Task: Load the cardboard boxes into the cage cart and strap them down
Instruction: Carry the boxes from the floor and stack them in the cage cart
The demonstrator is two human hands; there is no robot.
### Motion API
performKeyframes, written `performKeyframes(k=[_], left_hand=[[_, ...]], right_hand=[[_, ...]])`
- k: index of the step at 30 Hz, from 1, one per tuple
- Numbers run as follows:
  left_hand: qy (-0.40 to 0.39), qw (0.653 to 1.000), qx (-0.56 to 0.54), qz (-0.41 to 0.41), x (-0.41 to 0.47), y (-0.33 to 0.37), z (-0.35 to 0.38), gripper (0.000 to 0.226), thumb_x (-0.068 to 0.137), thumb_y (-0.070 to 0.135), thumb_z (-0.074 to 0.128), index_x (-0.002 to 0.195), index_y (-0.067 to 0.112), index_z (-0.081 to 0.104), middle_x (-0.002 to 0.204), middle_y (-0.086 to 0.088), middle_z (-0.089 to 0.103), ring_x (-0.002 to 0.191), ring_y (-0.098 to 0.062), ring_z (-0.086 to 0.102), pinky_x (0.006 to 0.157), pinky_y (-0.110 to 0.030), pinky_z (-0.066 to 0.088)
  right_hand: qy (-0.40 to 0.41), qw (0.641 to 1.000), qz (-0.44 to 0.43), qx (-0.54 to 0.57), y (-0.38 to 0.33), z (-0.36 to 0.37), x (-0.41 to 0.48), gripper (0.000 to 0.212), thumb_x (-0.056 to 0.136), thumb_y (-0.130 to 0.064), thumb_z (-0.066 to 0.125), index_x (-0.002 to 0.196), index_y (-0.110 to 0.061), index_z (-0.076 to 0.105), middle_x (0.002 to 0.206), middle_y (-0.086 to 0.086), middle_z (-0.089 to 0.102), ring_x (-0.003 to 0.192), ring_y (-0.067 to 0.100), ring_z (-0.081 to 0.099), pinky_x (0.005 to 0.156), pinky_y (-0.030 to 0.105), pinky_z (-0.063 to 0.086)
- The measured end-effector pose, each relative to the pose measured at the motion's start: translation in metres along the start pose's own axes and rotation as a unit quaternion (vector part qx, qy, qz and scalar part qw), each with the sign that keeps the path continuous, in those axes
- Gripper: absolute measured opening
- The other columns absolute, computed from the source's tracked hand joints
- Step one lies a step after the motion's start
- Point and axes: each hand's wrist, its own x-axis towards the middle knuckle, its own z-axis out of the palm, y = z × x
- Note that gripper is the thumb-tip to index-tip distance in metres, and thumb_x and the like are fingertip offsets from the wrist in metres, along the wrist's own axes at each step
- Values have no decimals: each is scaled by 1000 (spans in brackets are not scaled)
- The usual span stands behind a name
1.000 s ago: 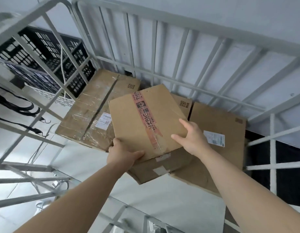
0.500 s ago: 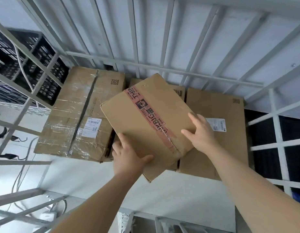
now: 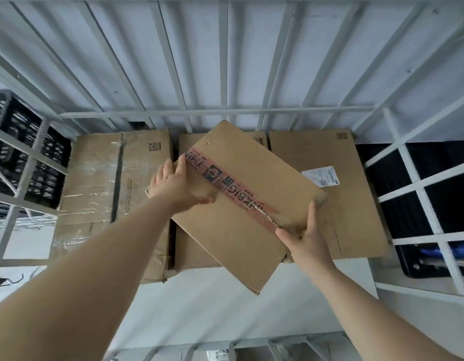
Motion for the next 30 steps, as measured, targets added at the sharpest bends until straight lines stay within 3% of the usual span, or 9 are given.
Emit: performKeyframes(k=[5, 11, 15, 18, 22, 24, 25, 28, 30], left_hand=[[-5, 1000, 13, -19, 5, 0, -7, 137, 43, 75, 78, 151, 27, 9, 146, -13, 29, 135, -37, 28, 108, -51, 34], [-40, 997, -32, -49, -54, -17, 5, 108, 46, 72, 79, 132, 20, 39, 124, -9, 46, 114, -30, 48, 99, -45, 46], [-57, 996, -30, -58, -108, -32, 13, 97, 46, 77, 76, 116, 18, 42, 97, 2, 61, 90, -21, 60, 79, -39, 54], [-79, 994, 17, -67, -144, -43, 17, 102, 47, 83, 70, 119, 17, 40, 86, 9, 57, 79, -15, 56, 60, -27, 43], [-117, 991, -5, -58, -176, -56, 29, 107, 46, 80, 73, 130, 23, 42, 96, 12, 63, 88, -12, 60, 70, -27, 49], [-136, 989, -30, -54, -186, -60, 35, 106, 45, 78, 75, 131, 26, 42, 95, 15, 66, 83, -9, 62, 66, -25, 50], [-143, 988, -35, -53, -189, -61, 37, 105, 44, 79, 75, 130, 27, 42, 93, 15, 66, 78, -6, 62, 62, -23, 48], [-167, 984, -31, -49, -192, -66, 44, 101, 39, 82, 73, 122, 31, 48, 87, 15, 68, 71, -4, 63, 65, -25, 54], [-181, 982, -33, -48, -194, -68, 49, 97, 39, 82, 73, 118, 32, 50, 86, 14, 69, 71, -7, 66, 72, -31, 58]], right_hand=[[-14, 998, 6, 57, 5, 0, -1, 98, 85, -23, 69, 146, -48, -3, 149, -16, 35, 129, 6, 43, 107, 39, 40], [-36, 998, 29, 30, 11, -14, -25, 102, 81, -24, 75, 148, -43, 0, 147, -16, 34, 124, -3, 36, 100, 22, 31], [-61, 997, 49, -26, 18, -25, -50, 105, 76, -28, 79, 148, -46, 4, 153, -15, 26, 136, 7, 30, 101, 28, 31], [-88, 992, 54, -73, 17, -34, -61, 104, 75, -29, 80, 147, -46, 8, 154, -13, 23, 140, 12, 26, 97, 27, 29], [-122, 982, 57, -133, 11, -40, -71, 102, 74, -29, 80, 147, -47, 11, 154, -11, 26, 125, 8, 41, 85, 20, 36], [-131, 977, 58, -155, 13, -41, -75, 102, 74, -30, 80, 147, -49, 10, 153, -12, 28, 103, 0, 48, 69, 14, 38], [-133, 976, 58, -162, 15, -43, -77, 102, 74, -30, 80, 146, -50, 10, 153, -13, 28, 101, -1, 48, 68, 13, 38], [-139, 972, 57, -183, 18, -47, -80, 103, 73, -32, 81, 145, -51, 9, 154, -12, 25, 131, 10, 37, 88, 21, 35], [-141, 969, 55, -193, 19, -50, -80, 104, 73, -32, 80, 146, -50, 9, 155, -12, 24, 137, 12, 31, 93, 25, 32]])
